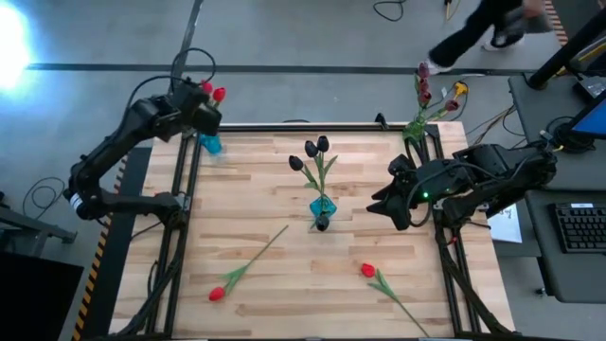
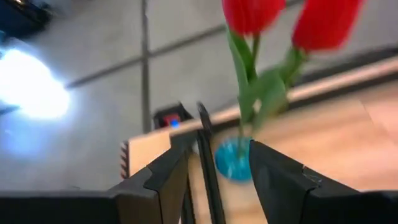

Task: Sort flowers into vase by color
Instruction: Put the red flower into the left blue vase

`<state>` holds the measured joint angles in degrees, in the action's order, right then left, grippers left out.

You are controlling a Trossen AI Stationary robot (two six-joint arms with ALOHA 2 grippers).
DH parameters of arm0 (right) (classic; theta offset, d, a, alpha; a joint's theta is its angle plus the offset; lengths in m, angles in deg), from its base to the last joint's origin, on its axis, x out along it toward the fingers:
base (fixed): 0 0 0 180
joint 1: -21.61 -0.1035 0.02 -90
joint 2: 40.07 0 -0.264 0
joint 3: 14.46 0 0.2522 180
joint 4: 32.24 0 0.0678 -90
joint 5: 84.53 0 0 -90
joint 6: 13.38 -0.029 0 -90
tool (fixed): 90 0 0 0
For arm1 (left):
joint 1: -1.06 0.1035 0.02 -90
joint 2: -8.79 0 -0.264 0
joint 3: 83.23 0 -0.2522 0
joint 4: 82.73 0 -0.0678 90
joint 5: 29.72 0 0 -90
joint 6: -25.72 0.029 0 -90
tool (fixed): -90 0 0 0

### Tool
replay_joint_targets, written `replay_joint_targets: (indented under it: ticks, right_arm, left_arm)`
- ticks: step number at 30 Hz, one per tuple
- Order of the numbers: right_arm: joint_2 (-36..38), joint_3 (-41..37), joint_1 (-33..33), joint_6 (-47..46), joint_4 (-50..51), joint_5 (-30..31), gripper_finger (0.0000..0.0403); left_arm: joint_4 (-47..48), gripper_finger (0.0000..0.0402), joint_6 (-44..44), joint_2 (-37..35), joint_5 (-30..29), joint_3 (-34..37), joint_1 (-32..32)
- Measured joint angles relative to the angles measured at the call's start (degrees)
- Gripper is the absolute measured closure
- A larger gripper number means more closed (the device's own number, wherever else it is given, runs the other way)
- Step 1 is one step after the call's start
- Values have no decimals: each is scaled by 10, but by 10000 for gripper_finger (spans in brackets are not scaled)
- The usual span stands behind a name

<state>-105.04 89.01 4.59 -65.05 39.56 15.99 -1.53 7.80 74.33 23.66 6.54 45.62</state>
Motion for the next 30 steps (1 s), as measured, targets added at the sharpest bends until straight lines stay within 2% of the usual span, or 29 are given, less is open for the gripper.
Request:
replay_joint_targets:
  ticks: [4,7,12,16,19,24,27,30]
  right_arm:
    - [-2,0,0,-2,0,2,179]
    - [-12,0,0,-20,0,5,179]
    - [-37,-2,0,-17,1,-28,179]
    - [-45,-2,0,-16,1,-30,179]
    - [-47,-2,0,-26,1,-30,179]
    - [-41,7,2,-43,3,1,179]
    - [-35,17,5,-43,2,41,179]
    - [-29,30,11,-41,2,53,179]
  left_arm:
    - [104,245,-23,-13,98,-51,-2]
    - [148,245,-37,-37,186,-70,-10]
    - [135,244,-37,-105,338,-54,-68]
    - [64,244,-89,-167,410,-14,-178]
    - [-4,244,-167,-200,392,32,-288]
    - [-112,244,-300,-203,254,140,-500]
    - [-210,244,-372,-171,160,203,-627]
    - [-266,245,-458,-125,77,236,-714]
